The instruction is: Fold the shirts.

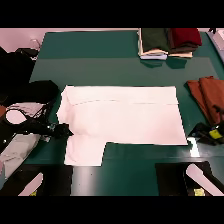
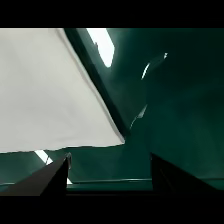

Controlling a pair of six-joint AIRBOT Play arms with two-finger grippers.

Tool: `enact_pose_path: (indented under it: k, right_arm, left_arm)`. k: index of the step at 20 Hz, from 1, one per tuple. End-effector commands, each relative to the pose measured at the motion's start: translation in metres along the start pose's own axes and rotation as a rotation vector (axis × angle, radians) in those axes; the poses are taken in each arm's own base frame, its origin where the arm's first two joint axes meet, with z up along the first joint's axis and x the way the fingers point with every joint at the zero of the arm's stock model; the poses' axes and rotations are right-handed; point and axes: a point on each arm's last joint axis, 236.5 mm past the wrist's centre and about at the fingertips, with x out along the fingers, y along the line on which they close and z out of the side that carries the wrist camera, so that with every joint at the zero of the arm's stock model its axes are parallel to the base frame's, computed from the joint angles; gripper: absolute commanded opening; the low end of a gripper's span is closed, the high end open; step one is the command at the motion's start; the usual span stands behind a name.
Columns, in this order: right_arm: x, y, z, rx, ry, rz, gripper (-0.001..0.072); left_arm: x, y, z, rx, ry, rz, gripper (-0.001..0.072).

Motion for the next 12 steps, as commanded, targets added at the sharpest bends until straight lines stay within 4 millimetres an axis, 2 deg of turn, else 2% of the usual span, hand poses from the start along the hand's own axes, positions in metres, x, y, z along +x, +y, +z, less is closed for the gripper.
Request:
enact_pose_path:
  k: [1,3,4,5,6,8,9,12]
  right_arm:
    - [0.043,0.006,-0.017,0.048,0.088,0.073,0.0547]
    - [0.054,0.023,-0.015,0.005,0.118,0.1,0.0435]
    - [0.056,0.031,-0.014,-0.032,0.134,0.103,0.043]
    - [0.055,0.037,-0.013,-0.07,0.143,0.091,0.0367]
    - [0.052,0.042,-0.01,-0.113,0.145,0.075,0.023]
    - [0.04,0.053,-0.005,-0.183,0.117,0.056,0.0068]
    - [0.032,0.055,-0.003,-0.211,0.094,0.039,0.0028]
    - [0.003,0.043,-0.006,-0.284,0.021,-0.07,0.0016]
  left_arm:
    - [-0.002,0.001,0.01,0.008,-0.038,0.008,0.0023]
    - [-0.002,0.001,0.013,0.008,-0.051,0.01,0.0023]
    - [-0.002,0.002,0.012,0.014,-0.049,0.013,0.0023]
    - [-0.002,0.003,0.01,0.03,-0.038,0.017,0.0023]
    - [-0.002,0.004,0.004,0.033,-0.014,0.022,0.0023]
    - [-0.002,0.005,-0.01,0.032,0.046,0.024,0.0021]
    - [-0.004,0.004,-0.016,0.037,0.063,0.022,0.0021]
    - [-0.027,0.015,-0.023,0.056,-0.009,0.126,0.0021]
